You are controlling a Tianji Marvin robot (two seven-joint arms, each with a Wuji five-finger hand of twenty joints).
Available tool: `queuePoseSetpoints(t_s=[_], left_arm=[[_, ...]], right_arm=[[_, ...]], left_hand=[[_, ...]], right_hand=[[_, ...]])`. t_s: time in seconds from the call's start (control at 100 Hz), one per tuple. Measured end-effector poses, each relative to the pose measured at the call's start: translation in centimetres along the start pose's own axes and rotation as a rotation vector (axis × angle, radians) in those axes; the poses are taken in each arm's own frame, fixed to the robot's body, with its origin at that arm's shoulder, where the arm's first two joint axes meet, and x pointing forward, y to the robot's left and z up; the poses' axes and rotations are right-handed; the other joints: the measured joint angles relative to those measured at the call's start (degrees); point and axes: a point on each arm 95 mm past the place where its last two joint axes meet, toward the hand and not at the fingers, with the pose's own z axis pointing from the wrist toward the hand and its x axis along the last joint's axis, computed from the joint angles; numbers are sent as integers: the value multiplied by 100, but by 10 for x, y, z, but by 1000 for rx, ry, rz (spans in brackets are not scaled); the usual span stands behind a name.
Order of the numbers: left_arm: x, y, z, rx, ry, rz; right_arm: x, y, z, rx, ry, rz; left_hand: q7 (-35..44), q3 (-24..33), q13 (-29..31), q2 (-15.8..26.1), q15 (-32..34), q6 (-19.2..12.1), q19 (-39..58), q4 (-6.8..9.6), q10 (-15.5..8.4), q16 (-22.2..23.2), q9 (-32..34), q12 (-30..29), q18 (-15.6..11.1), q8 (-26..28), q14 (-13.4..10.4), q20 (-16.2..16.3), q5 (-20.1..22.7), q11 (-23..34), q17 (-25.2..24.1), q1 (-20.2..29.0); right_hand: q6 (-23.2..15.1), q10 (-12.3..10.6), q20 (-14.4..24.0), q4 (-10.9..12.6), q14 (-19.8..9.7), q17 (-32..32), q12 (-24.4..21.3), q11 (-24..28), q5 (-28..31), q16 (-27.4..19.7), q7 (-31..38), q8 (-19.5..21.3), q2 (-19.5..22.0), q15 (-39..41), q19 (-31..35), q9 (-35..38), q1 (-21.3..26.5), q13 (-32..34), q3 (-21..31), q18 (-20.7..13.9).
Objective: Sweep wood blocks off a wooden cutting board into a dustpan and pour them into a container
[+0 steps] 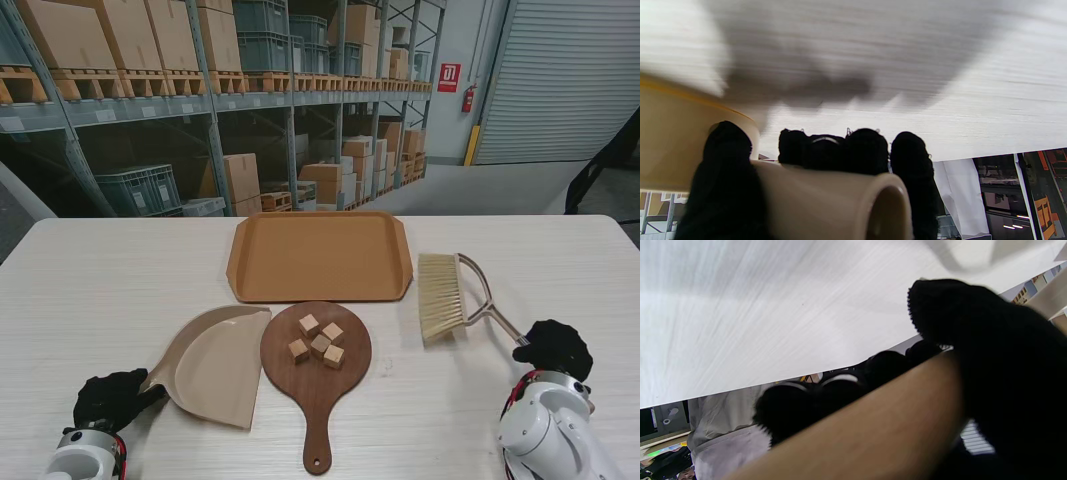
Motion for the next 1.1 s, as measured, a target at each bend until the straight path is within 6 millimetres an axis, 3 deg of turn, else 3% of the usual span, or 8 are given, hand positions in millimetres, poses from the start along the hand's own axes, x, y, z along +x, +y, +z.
queuePoseSetpoints(t_s=[0.37, 1.1], left_arm=[[0, 0, 0, 2, 0, 3], [3, 3, 3, 37, -19, 65]], right_arm=[[16, 14, -15, 11, 84, 30], [31, -19, -44, 141, 110, 24]], left_hand=[[20, -1, 0, 0, -1, -3, 0, 0, -1, 0, 0, 0, 0, -41, -1, 0, 0, 0, 0, 0], [23, -60, 0, 0, -52, -10, 1, 0, -8, -1, 0, -63, -1, -58, -7, 0, -2, -8, 0, -2]], right_hand=[[-10, 0, 0, 0, 0, 17, 32, 1, 68, 18, 85, 8, -207, 28, 21, 14, 7, 4, 339, -1], [-41, 0, 0, 0, -1, 27, 92, 1, 92, 65, 151, 13, -284, 40, 48, 19, 74, 4, 466, -5]])
